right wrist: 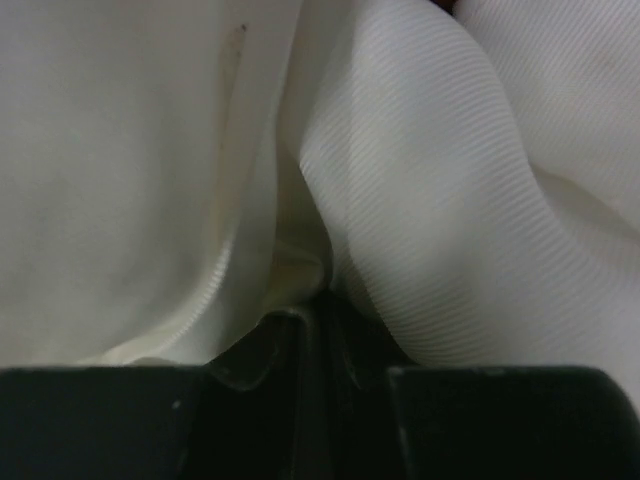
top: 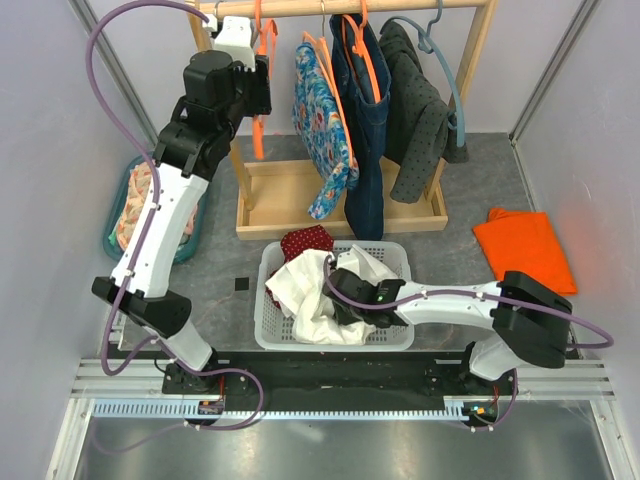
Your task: Remove the skirt from the hanger
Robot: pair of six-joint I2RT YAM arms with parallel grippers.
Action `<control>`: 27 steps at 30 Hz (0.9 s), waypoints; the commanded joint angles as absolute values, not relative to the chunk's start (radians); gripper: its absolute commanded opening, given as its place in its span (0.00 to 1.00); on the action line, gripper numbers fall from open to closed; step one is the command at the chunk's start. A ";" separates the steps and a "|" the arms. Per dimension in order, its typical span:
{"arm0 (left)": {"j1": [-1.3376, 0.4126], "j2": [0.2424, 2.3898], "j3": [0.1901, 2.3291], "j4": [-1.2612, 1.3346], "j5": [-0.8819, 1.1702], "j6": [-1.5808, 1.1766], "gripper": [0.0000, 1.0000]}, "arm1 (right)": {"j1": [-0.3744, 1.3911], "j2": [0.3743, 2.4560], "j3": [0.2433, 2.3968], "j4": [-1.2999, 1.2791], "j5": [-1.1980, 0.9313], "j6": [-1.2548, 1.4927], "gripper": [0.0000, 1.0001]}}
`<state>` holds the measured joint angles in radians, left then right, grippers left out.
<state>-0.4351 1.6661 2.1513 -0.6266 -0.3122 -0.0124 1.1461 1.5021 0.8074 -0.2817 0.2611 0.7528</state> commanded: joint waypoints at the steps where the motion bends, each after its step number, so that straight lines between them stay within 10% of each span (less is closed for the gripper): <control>1: -0.433 1.566 2.132 -0.588 -0.304 -0.002 0.78 | 1.134 1.614 0.792 -0.316 0.258 0.808 0.23; 9: -0.448 1.500 2.149 -0.584 -0.269 0.009 0.95 | 1.111 1.660 0.805 -0.388 0.331 0.844 0.36; 19: -0.612 1.560 2.281 -0.572 -0.236 -0.002 0.96 | 1.111 1.387 0.986 -0.658 0.459 0.825 0.92; 27: -0.706 1.761 2.417 -0.531 -0.307 0.029 0.98 | 1.114 1.235 1.066 -0.647 0.304 0.752 0.98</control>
